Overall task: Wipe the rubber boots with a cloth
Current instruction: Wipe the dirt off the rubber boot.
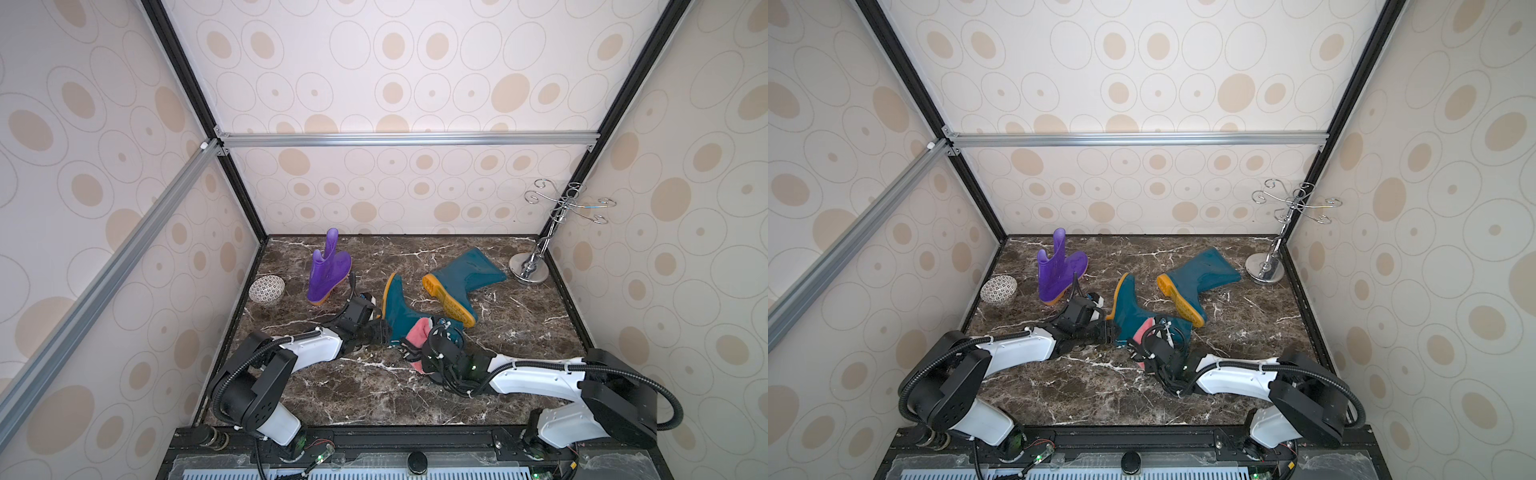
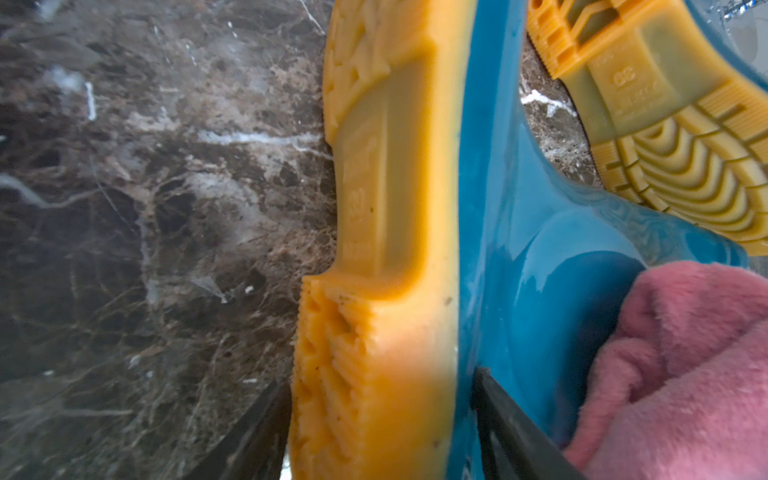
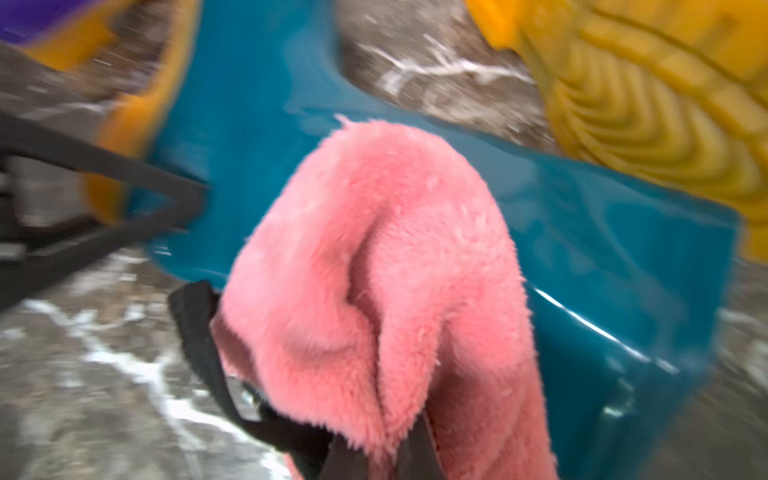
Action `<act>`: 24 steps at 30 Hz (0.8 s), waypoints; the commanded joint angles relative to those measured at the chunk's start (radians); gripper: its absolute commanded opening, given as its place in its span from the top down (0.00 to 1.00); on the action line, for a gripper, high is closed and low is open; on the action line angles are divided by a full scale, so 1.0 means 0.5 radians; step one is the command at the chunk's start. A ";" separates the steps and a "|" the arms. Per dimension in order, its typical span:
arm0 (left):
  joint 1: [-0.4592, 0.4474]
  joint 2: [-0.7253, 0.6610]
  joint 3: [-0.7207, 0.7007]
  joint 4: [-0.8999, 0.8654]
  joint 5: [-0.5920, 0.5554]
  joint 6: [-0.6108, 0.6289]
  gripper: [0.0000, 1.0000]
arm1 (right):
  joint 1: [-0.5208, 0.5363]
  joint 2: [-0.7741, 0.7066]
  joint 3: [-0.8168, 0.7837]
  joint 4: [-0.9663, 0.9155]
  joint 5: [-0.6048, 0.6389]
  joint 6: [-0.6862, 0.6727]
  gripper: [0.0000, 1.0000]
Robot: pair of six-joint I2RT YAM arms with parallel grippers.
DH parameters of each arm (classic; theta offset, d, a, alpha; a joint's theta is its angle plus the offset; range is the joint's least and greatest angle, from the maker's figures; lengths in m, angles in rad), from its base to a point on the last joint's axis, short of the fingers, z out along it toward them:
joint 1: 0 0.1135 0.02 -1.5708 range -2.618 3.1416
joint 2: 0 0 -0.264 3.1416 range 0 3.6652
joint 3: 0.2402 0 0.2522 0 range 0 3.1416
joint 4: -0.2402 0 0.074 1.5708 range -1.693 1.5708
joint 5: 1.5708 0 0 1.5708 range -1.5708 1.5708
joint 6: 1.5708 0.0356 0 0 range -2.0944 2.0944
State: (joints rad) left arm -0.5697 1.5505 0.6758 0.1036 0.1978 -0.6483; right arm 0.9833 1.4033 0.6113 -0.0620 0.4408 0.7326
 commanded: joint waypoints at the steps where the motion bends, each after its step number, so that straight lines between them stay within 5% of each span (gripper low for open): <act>1: 0.017 0.010 -0.016 -0.065 0.046 0.048 0.31 | -0.087 -0.008 -0.063 -0.439 -0.022 0.160 1.00; 8: 0.029 0.005 -0.072 -0.117 0.020 0.094 0.33 | -0.240 -0.259 -0.021 -0.772 -0.079 0.084 1.00; 12: 0.029 -0.014 -0.142 -0.103 -0.001 0.097 0.34 | -0.343 -0.336 0.164 -0.703 -0.406 -0.211 1.00; 18: 0.029 -0.033 -0.196 -0.119 -0.044 0.109 0.34 | -0.376 0.080 0.734 -0.619 -0.488 -0.416 1.00; 24: 0.030 -0.055 -0.213 -0.134 -0.052 0.110 0.34 | -0.644 0.665 1.317 -0.464 -0.729 -0.338 1.00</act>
State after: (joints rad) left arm -0.5606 1.5219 0.6003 0.1516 0.1959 -0.6231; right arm 0.7177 1.6485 1.2057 -0.3321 0.1471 0.5556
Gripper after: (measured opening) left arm 0.660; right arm 0.081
